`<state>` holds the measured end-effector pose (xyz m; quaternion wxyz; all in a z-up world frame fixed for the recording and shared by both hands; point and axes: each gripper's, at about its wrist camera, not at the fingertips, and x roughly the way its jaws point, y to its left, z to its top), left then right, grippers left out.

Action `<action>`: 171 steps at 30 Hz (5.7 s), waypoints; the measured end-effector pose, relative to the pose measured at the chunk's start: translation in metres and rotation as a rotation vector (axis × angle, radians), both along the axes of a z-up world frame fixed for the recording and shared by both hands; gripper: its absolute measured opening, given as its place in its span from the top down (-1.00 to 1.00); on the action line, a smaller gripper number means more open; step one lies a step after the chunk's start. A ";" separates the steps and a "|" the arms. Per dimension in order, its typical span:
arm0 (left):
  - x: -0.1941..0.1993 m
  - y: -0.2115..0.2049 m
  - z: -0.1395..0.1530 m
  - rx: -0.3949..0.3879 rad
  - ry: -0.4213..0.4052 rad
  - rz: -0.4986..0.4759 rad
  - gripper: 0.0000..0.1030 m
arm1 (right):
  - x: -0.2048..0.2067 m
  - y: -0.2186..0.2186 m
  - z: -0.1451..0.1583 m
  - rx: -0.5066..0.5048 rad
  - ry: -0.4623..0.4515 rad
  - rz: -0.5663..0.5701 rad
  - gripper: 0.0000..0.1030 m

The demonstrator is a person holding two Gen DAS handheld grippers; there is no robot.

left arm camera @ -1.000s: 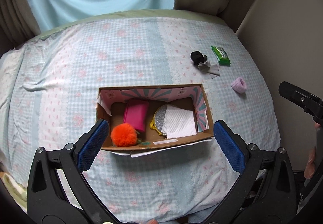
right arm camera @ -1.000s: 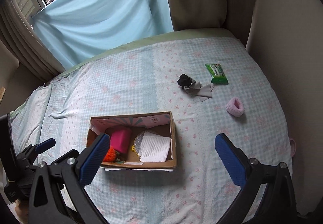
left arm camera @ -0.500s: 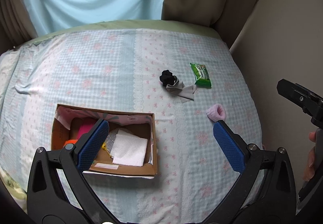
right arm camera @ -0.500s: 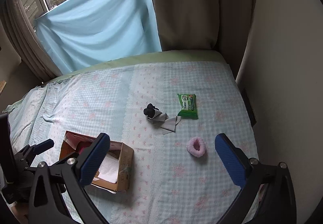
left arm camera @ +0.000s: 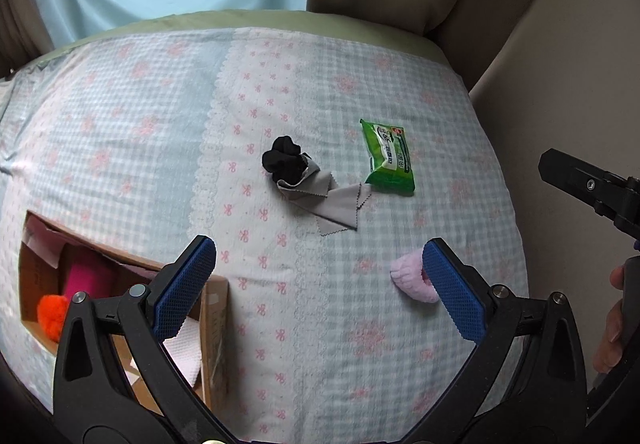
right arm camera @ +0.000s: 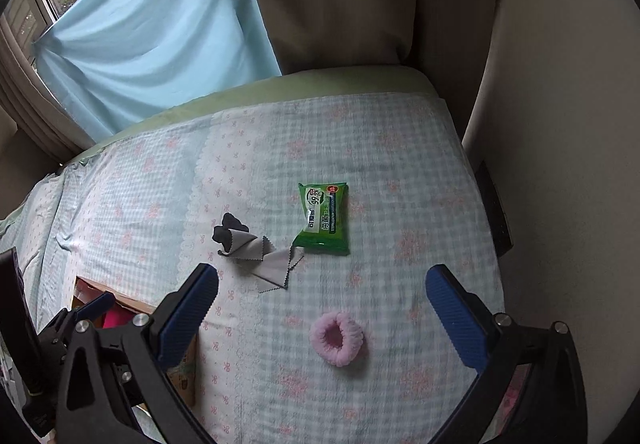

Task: Organize soft objects
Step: 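Move both tools back toward the sock and green wipe pack, then grasp the black sock with grey cloth with the left tool while the right tool grasps the green wipe pack, then lift the sock and wipe pack and carry both over the box, then lower the grey cloth with the left tool while the right tool lowers the wipe pack into the box, then lift both tools from the box toward the black sock and pink scrunchie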

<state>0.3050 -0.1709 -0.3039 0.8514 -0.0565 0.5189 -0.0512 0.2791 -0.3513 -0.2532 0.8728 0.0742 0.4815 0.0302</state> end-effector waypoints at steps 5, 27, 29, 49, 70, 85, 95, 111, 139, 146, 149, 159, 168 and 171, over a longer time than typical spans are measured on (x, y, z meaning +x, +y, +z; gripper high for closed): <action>0.027 -0.008 -0.048 -0.005 0.018 0.019 -0.99 | 0.037 -0.009 -0.040 0.017 0.032 0.006 -1.00; 0.092 -0.044 -0.193 0.083 0.010 -0.054 -0.95 | 0.152 0.008 -0.203 0.022 0.181 0.071 -0.99; 0.093 -0.045 -0.196 0.099 -0.001 -0.059 -0.93 | 0.157 0.011 -0.208 0.017 0.186 0.075 -0.93; 0.095 -0.038 -0.183 0.090 -0.021 -0.015 0.70 | 0.161 0.030 -0.211 -0.061 0.155 0.122 0.31; 0.072 -0.028 -0.102 0.043 -0.077 0.000 0.73 | 0.122 0.023 -0.135 -0.033 0.077 0.089 0.33; 0.002 0.006 0.053 -0.020 -0.171 0.002 0.73 | 0.032 0.054 0.018 -0.036 -0.048 0.128 0.34; -0.068 0.088 0.131 0.000 -0.210 0.103 0.73 | -0.046 0.121 0.093 -0.022 -0.104 0.248 0.33; -0.115 0.242 0.112 0.012 -0.070 0.096 0.73 | -0.119 0.264 0.055 0.038 0.002 0.302 0.33; -0.021 0.326 -0.066 0.011 0.283 -0.125 0.75 | -0.069 0.352 -0.140 0.216 0.445 -0.005 0.33; -0.008 0.312 -0.075 0.048 0.313 -0.170 -0.54 | -0.064 0.351 -0.153 0.157 0.457 0.037 -0.51; -0.012 0.311 -0.076 0.051 0.303 -0.169 -1.00 | -0.067 0.349 -0.157 0.155 0.428 0.057 -0.99; -0.017 0.316 -0.080 0.026 0.333 -0.119 -1.00 | -0.071 0.342 -0.159 0.112 0.387 0.081 -0.99; -0.034 0.316 -0.043 0.028 0.274 -0.107 -1.00 | -0.078 0.343 -0.132 0.093 0.336 0.103 -0.99; -0.044 0.316 -0.027 0.029 0.247 -0.104 -1.00 | -0.084 0.345 -0.119 0.084 0.316 0.116 -0.99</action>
